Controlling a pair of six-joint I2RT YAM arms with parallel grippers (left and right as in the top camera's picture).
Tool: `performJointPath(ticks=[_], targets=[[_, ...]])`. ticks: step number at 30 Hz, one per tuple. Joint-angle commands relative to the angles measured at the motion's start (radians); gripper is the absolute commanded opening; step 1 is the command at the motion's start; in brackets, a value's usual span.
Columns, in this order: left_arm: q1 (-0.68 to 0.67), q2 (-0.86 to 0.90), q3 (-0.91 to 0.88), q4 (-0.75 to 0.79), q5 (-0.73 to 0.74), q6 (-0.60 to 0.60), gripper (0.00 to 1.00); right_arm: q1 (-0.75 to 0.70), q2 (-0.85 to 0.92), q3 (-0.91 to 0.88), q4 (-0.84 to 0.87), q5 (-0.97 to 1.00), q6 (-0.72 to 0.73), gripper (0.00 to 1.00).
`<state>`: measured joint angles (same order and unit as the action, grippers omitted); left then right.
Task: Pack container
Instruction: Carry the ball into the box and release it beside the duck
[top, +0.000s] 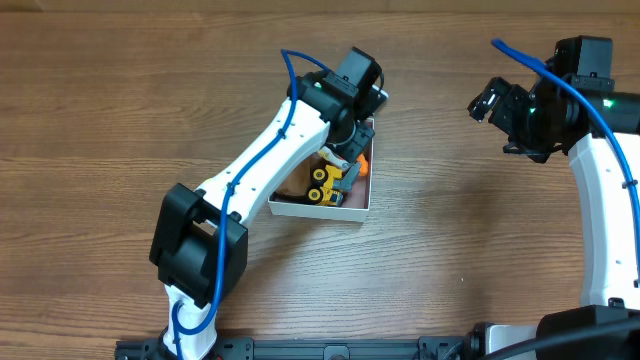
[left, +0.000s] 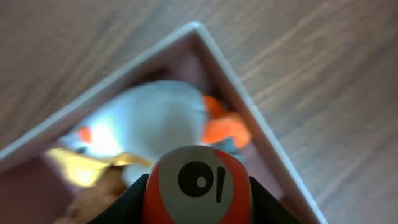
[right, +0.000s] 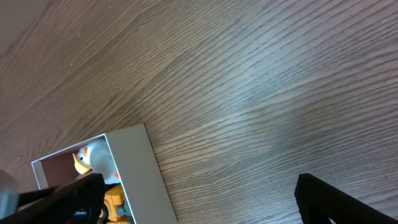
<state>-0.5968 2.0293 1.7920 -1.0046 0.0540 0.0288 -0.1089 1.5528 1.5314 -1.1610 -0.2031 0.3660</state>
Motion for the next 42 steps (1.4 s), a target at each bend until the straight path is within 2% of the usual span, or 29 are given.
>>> performJointPath(ticks=[1, 8, 12, 21, 23, 24, 27, 30, 35, 37, 39, 40, 42], targets=[[0.04, -0.015, 0.012, 0.002, -0.126, -0.005, 0.4, -0.001, -0.031, 0.014, 0.003, 0.0, 0.005, 1.0], [0.083, -0.005, 0.011, -0.019, -0.171, -0.011, 0.41, -0.001, -0.031, 0.014, 0.003, 0.0, 0.005, 1.0], [0.109, -0.005, 0.011, -0.038, -0.212, -0.036, 0.49, -0.001, -0.031, 0.014, 0.003, 0.0, 0.005, 1.0], [0.164, -0.005, 0.01, -0.075, -0.219, -0.036, 0.52, -0.001, -0.031, 0.014, 0.003, 0.0, 0.005, 1.0], [0.179, -0.005, 0.01, -0.072, -0.2, -0.036, 0.58, -0.001, -0.031, 0.014, 0.003, 0.0, 0.005, 1.0], [0.182, -0.005, 0.01, -0.069, -0.187, -0.036, 0.68, -0.001, -0.031, 0.014, 0.003, 0.0, 0.005, 1.0], [0.183, -0.005, 0.01, -0.058, -0.158, -0.027, 0.82, -0.001, -0.031, 0.014, 0.003, 0.0, 0.005, 1.0], [0.181, -0.005, 0.01, -0.058, -0.157, -0.025, 0.87, -0.001, -0.031, 0.014, 0.003, 0.0, 0.005, 1.0], [0.181, -0.005, 0.01, -0.057, -0.14, -0.029, 0.88, -0.001, -0.031, 0.014, 0.003, 0.0, 0.005, 1.0], [0.181, -0.005, 0.01, -0.056, -0.113, -0.029, 0.85, -0.001, -0.031, 0.014, 0.003, 0.0, 0.005, 1.0], [0.181, -0.005, 0.01, -0.058, -0.068, -0.028, 0.7, -0.001, -0.031, 0.014, 0.003, 0.0, 0.005, 1.0], [0.181, -0.005, 0.01, -0.058, -0.048, -0.028, 0.52, -0.001, -0.031, 0.014, 0.003, 0.0, 0.005, 1.0], [0.181, -0.005, 0.01, -0.057, -0.026, -0.028, 0.25, -0.001, -0.031, 0.014, 0.003, 0.0, 0.005, 1.0]])
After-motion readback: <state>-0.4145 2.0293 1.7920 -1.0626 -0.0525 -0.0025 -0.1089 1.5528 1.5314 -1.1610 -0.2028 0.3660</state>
